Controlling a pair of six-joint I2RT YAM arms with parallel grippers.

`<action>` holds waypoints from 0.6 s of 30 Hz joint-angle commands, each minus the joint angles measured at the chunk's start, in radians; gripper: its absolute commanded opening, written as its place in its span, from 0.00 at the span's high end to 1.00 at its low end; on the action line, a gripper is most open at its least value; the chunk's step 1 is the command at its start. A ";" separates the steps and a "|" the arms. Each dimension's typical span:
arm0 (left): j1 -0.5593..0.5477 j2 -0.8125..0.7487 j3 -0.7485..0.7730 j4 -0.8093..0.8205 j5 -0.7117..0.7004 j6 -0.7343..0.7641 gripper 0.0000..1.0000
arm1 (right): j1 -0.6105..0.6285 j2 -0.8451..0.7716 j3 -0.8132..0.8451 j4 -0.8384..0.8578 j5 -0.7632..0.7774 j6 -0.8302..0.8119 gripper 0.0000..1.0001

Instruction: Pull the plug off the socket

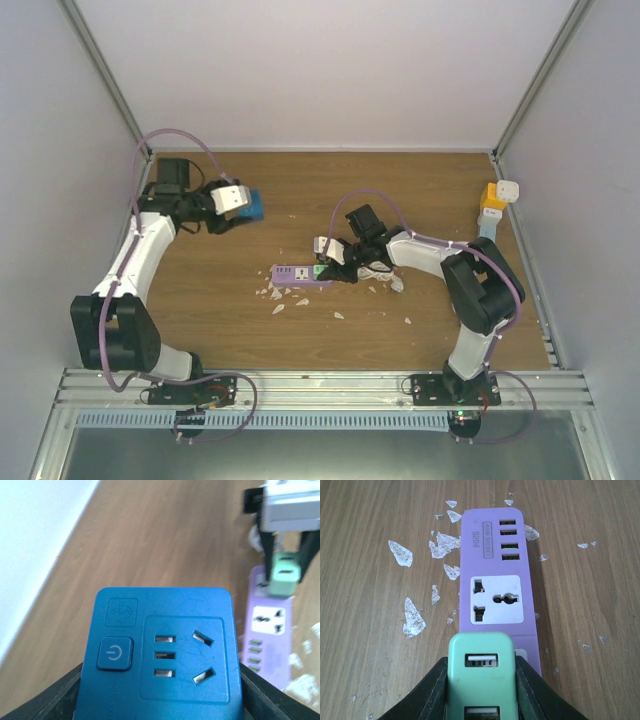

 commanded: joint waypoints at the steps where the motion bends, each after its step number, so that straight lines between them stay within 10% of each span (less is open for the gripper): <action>1: 0.092 0.070 0.132 -0.106 -0.111 0.142 0.59 | 0.003 0.047 -0.024 -0.035 0.112 0.022 0.99; 18: 0.237 0.339 0.394 0.017 -0.526 0.576 0.59 | 0.003 0.048 -0.034 -0.018 0.102 0.051 0.99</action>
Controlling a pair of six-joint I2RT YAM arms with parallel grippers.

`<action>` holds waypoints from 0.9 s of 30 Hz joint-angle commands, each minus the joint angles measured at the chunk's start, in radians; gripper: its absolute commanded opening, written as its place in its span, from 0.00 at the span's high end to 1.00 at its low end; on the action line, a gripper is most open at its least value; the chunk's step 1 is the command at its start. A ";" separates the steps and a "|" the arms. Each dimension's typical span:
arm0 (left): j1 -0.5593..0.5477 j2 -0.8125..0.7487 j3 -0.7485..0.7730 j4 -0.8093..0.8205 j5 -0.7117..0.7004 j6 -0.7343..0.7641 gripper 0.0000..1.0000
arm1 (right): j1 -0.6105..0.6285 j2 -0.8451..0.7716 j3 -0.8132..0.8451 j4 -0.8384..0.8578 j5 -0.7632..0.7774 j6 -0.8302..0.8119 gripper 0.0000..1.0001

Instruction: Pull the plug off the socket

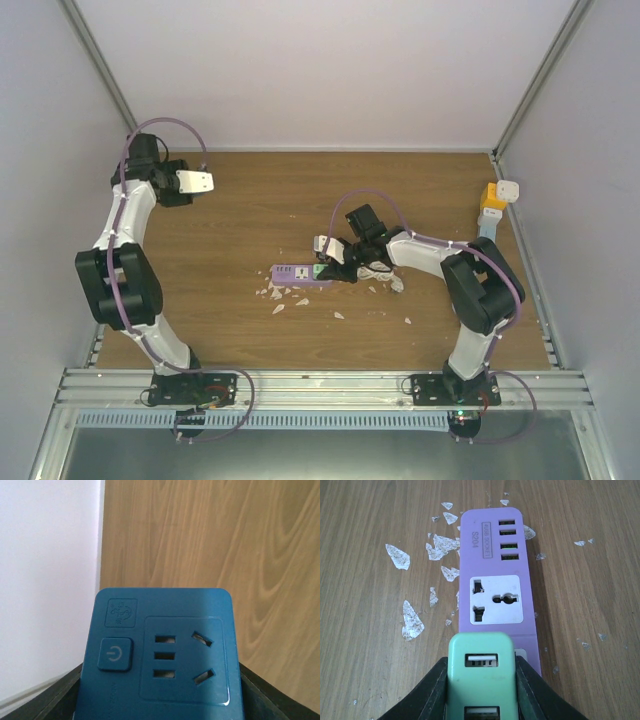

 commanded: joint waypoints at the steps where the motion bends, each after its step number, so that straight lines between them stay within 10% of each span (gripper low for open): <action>1: 0.015 0.059 0.100 0.040 -0.083 0.182 0.58 | 0.002 0.049 -0.032 -0.028 0.100 0.017 0.99; 27: 0.007 0.336 0.193 -0.153 -0.558 0.492 0.53 | 0.003 0.063 0.000 -0.030 0.099 0.062 0.99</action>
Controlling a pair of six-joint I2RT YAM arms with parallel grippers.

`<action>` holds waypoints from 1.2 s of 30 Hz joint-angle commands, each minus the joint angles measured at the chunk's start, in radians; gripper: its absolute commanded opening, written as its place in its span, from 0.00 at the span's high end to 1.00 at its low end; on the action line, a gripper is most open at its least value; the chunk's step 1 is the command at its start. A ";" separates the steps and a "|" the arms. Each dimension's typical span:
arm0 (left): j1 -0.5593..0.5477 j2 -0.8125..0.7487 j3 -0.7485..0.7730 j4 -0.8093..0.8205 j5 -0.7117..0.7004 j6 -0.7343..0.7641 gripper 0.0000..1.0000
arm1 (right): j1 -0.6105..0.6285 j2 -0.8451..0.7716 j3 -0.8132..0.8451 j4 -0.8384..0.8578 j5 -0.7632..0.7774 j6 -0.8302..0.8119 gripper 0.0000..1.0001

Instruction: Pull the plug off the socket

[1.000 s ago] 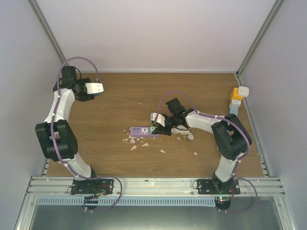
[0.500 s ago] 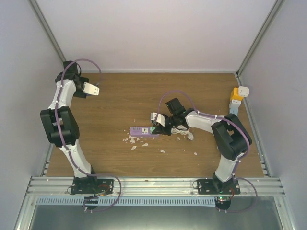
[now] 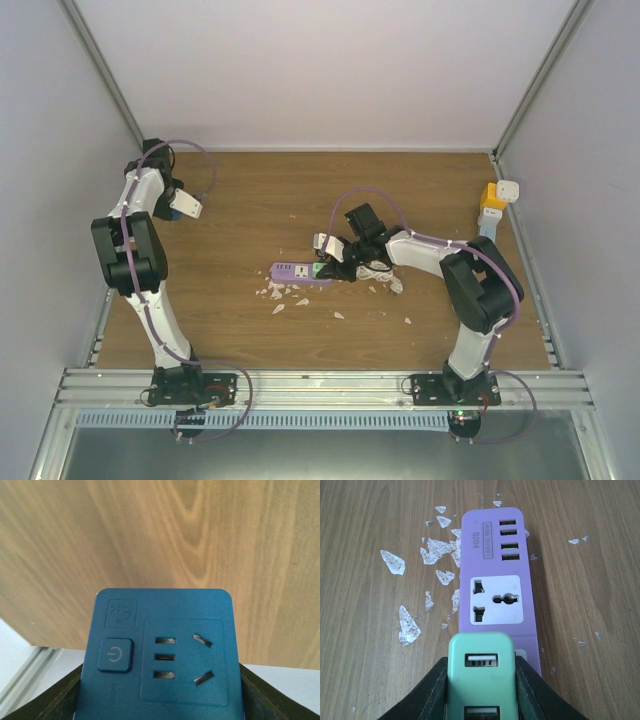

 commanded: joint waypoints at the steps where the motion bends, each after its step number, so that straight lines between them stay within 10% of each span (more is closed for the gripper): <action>1: -0.008 0.012 -0.053 0.031 -0.107 0.025 0.52 | 0.004 0.055 -0.010 -0.037 0.096 0.019 0.99; 11: -0.044 0.049 -0.109 0.072 -0.166 -0.015 0.47 | 0.003 0.058 -0.007 -0.042 0.096 0.023 0.99; 23: -0.065 0.051 -0.098 0.057 -0.127 -0.088 0.02 | 0.004 0.061 -0.008 -0.037 0.094 0.029 0.99; 36: -0.069 -0.042 0.085 -0.083 0.102 -0.349 0.01 | 0.029 0.062 0.010 -0.061 0.131 0.014 0.99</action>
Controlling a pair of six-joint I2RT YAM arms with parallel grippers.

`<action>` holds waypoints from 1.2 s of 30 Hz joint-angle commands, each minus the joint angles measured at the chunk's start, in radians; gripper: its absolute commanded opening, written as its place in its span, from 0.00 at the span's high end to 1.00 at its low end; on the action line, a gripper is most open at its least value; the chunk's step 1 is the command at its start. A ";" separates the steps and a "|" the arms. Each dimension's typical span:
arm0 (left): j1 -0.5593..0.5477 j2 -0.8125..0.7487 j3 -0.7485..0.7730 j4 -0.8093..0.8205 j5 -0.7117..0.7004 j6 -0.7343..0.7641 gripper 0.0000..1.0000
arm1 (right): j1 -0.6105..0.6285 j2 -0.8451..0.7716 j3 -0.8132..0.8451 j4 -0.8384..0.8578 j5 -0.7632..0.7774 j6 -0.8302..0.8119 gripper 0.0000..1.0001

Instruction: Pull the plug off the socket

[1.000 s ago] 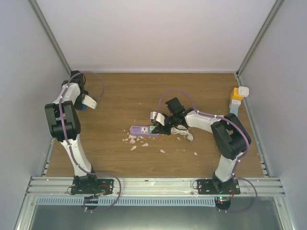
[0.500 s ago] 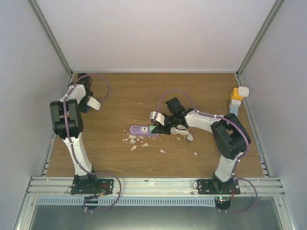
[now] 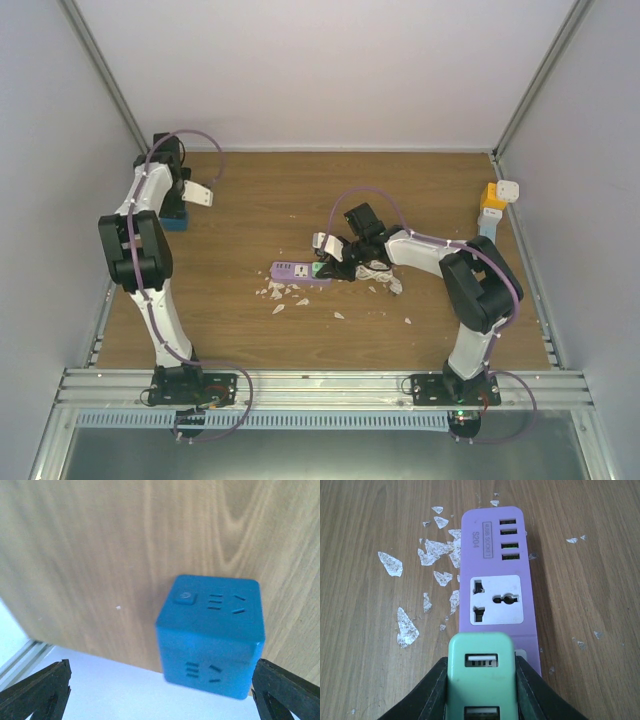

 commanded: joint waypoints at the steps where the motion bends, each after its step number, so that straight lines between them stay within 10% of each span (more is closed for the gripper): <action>1: -0.008 -0.097 0.035 -0.036 0.136 -0.141 0.01 | 0.032 0.059 0.010 -0.062 0.137 -0.013 0.99; 11: -0.101 -0.194 0.046 -0.048 0.375 -0.400 0.01 | 0.047 0.046 -0.031 -0.070 0.191 -0.039 0.99; 16: -0.146 -0.271 -0.043 -0.048 0.712 -0.649 0.01 | 0.047 0.036 -0.066 -0.046 0.186 -0.028 0.99; 29: -0.240 -0.562 -0.423 0.065 0.975 -0.659 0.01 | 0.045 0.019 -0.043 -0.054 0.123 0.014 0.93; 36: -0.314 -0.579 -0.501 0.116 1.017 -0.661 0.01 | 0.039 -0.019 -0.037 -0.047 0.128 0.023 0.53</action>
